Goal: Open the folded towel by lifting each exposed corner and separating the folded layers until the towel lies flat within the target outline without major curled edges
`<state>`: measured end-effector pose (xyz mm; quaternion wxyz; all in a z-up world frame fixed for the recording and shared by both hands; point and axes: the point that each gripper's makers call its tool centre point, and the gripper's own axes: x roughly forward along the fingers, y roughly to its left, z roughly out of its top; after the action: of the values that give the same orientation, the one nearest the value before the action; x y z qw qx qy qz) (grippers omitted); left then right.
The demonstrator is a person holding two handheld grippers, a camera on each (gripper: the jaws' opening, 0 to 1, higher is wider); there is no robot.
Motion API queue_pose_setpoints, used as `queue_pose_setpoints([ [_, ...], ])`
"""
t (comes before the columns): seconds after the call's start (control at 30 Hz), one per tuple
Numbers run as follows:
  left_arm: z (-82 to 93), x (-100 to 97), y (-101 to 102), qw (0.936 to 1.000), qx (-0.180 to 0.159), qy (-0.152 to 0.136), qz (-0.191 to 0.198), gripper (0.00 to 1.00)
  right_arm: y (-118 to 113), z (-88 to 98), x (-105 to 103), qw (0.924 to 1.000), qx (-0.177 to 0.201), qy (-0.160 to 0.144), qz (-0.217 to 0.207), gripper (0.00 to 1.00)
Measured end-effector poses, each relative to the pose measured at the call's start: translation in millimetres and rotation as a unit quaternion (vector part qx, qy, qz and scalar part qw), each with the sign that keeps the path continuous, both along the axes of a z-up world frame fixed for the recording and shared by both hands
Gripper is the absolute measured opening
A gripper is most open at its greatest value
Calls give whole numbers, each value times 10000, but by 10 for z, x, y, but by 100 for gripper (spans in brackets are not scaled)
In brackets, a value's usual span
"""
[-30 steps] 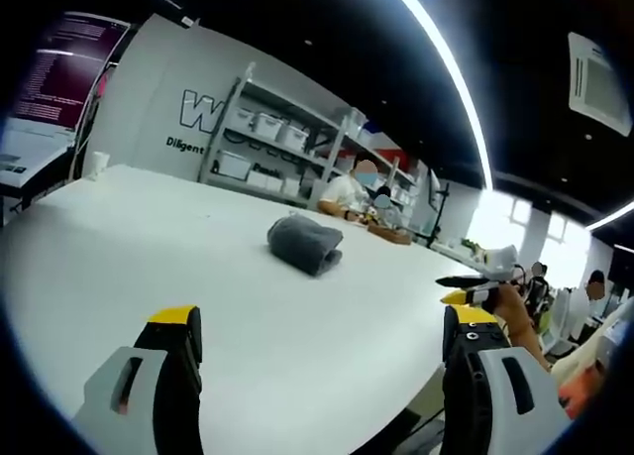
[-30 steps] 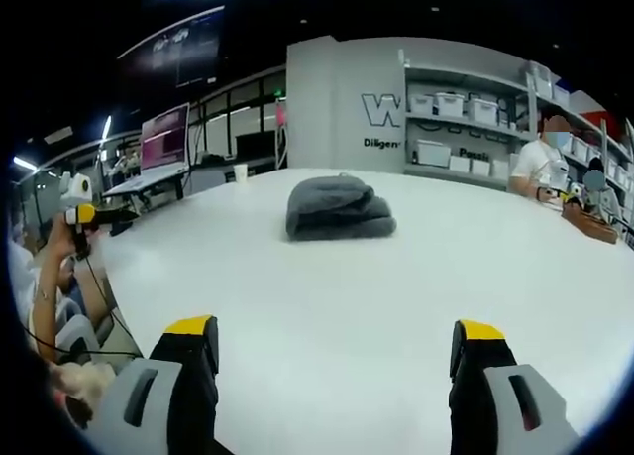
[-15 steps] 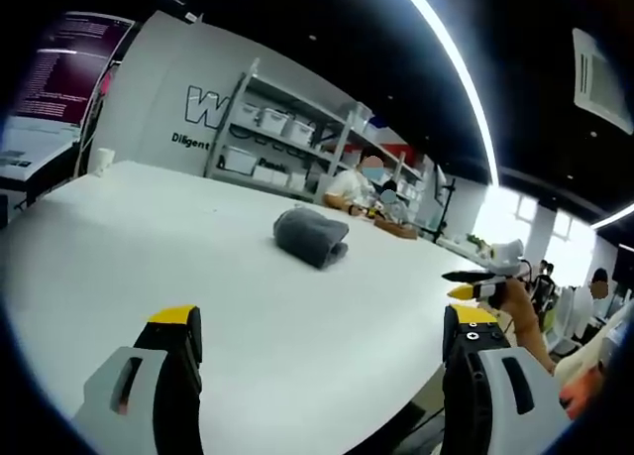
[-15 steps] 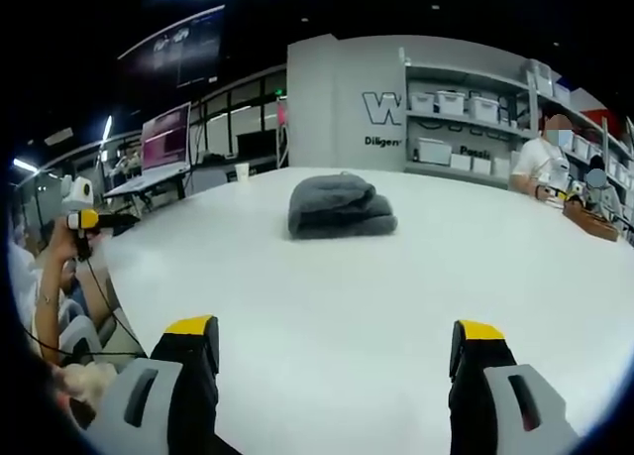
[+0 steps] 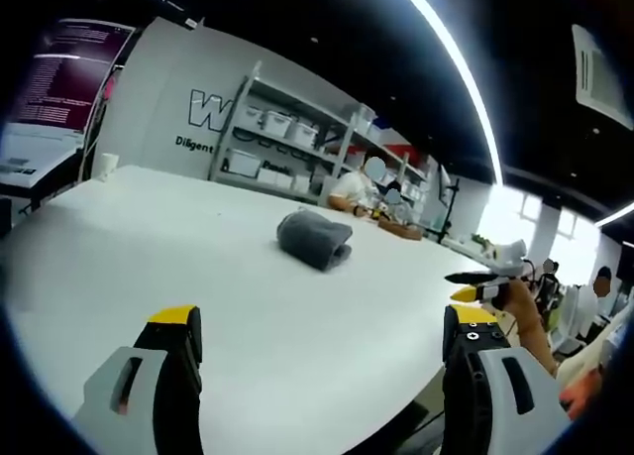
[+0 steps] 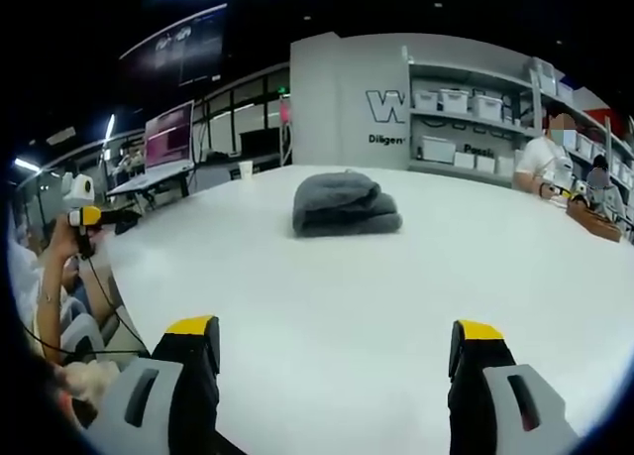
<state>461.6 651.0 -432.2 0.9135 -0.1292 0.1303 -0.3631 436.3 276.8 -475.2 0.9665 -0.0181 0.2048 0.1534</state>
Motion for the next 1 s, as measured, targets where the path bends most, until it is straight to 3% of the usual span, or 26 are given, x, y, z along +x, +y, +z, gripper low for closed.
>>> queue_pose_setpoints([
  [0.4,29,35,-50,9999,152,-20,3,99,-24,69,-29,10000,58,-74,9,97],
  [0.67,146,132,-156,9997,169,-167,-51,99,9,84,-29,9999,80,-97,92,97],
  [0.73,201,204,-216,9989,204,-413,-53,99,20,90,-31,9998,79,-104,118,97],
  [0.9,205,266,-448,9983,131,-469,-329,100,51,98,-47,9997,79,-114,182,97],
  [0.93,277,310,-519,9958,146,-800,-425,100,51,102,-51,9997,90,-119,182,96],
  [1.0,305,348,-582,9950,144,-866,-467,100,69,135,-70,9996,86,-147,202,96],
])
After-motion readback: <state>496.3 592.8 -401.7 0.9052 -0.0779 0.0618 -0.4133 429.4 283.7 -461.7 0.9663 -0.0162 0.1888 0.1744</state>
